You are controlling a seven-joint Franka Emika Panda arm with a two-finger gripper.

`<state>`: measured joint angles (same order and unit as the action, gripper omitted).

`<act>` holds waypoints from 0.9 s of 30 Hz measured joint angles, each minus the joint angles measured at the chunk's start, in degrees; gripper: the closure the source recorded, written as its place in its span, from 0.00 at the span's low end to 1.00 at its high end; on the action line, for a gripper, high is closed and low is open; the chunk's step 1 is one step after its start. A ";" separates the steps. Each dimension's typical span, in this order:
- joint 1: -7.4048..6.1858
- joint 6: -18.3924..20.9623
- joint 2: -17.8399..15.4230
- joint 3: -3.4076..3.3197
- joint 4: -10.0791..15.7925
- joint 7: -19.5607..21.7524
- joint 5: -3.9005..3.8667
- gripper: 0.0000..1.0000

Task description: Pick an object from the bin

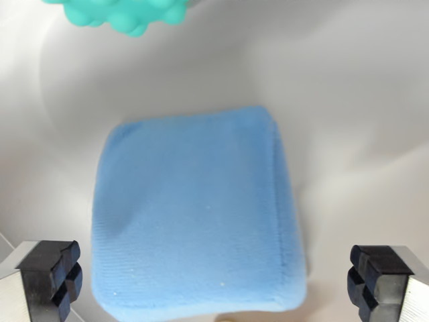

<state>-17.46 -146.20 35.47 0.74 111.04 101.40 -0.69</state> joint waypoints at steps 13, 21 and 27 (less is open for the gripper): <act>0.24 -4.34 5.52 -0.26 -1.93 0.32 0.01 0.00; 0.28 -5.30 6.77 -0.36 -2.58 0.32 0.01 1.00; 0.28 -5.32 6.83 -0.37 -2.61 0.33 0.01 1.00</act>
<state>-17.17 -151.52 42.30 0.38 108.43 101.73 -0.69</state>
